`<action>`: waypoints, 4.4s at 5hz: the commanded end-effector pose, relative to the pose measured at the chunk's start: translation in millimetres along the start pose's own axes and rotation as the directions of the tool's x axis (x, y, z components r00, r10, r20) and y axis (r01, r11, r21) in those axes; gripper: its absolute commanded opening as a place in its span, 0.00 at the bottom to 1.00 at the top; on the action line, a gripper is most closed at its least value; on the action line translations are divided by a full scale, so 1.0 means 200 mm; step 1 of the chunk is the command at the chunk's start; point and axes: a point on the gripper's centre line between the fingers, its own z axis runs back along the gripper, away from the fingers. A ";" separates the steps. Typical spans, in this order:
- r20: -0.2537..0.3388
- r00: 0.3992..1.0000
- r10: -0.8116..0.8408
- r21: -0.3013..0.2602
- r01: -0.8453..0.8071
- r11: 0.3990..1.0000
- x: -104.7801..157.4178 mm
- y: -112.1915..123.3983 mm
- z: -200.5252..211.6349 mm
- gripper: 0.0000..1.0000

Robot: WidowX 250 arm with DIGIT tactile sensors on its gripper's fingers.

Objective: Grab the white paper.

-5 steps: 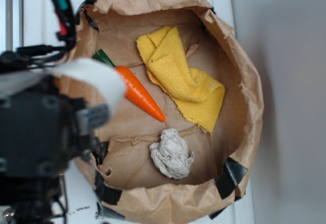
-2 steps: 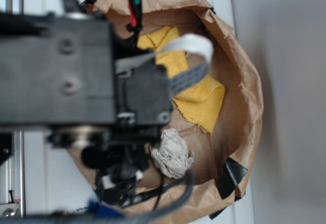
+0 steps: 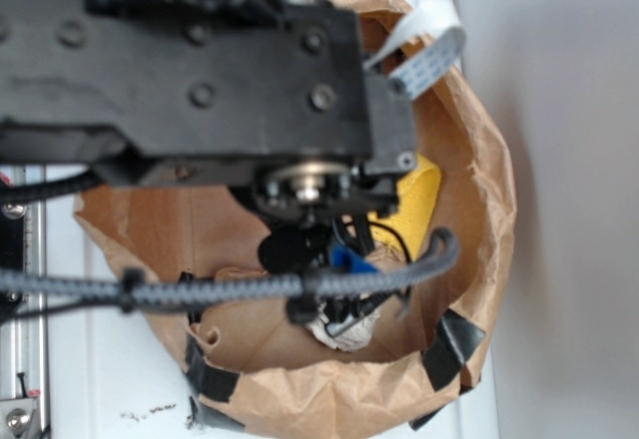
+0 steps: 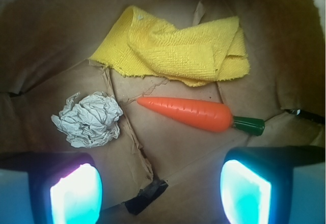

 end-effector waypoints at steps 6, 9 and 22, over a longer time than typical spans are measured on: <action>0.183 0.983 -0.031 0.080 0.017 0.997 -0.01 -0.16 -0.24 1.00; 0.098 0.994 -0.052 -0.099 0.062 0.993 0.01 -0.25 -0.23 1.00; 0.183 0.983 0.036 0.053 -0.047 0.997 0.12 0.18 0.24 0.00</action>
